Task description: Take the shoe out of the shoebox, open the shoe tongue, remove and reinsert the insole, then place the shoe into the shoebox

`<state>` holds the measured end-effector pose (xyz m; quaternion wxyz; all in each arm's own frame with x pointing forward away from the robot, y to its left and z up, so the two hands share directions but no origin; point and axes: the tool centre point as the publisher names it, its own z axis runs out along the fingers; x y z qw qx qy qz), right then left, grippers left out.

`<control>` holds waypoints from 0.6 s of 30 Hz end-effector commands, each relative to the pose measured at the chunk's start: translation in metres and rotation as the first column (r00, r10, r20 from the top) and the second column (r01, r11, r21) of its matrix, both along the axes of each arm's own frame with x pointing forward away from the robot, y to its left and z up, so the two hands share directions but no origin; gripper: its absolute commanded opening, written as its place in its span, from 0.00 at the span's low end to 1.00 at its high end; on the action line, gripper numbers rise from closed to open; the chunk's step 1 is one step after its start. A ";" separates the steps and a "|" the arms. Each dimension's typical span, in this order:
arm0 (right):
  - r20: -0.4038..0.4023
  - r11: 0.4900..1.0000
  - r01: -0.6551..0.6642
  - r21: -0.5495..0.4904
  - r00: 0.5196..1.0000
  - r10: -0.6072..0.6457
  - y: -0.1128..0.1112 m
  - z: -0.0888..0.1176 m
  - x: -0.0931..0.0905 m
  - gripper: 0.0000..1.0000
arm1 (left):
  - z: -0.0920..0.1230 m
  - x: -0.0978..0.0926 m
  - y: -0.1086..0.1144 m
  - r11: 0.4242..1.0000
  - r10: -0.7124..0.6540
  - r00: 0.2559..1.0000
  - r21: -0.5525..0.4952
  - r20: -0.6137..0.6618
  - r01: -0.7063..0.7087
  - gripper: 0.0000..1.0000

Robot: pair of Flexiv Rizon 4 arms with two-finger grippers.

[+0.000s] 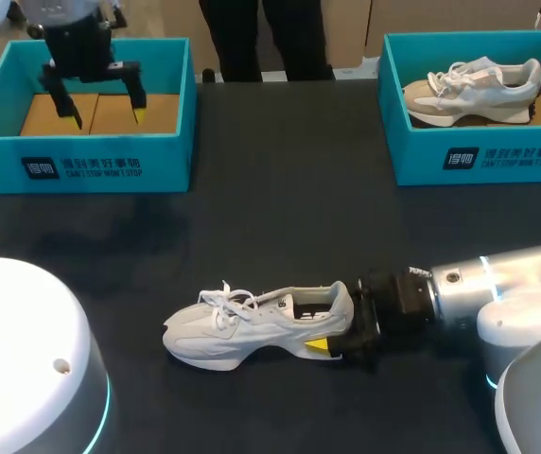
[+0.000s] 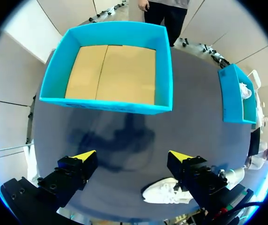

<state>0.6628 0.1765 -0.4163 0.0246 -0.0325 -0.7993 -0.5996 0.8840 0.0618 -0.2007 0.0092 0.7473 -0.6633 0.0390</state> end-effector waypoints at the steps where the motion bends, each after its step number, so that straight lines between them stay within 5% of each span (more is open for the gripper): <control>1: -0.002 1.000 -0.001 -0.005 1.000 0.001 0.002 0.001 0.001 0.00 | -0.009 -0.030 -0.015 1.000 0.018 0.999 0.011 0.036 -0.018 1.00; 12: -0.002 1.000 -0.001 -0.005 1.000 0.001 0.002 0.001 0.001 0.00 | -0.020 -0.096 -0.065 0.999 0.035 0.999 -0.029 0.007 -0.035 1.00; 18: -0.002 1.000 -0.001 -0.005 1.000 0.001 0.002 0.001 0.001 0.00 | -0.018 -0.104 -0.074 0.999 0.036 0.999 -0.013 -0.013 -0.036 1.00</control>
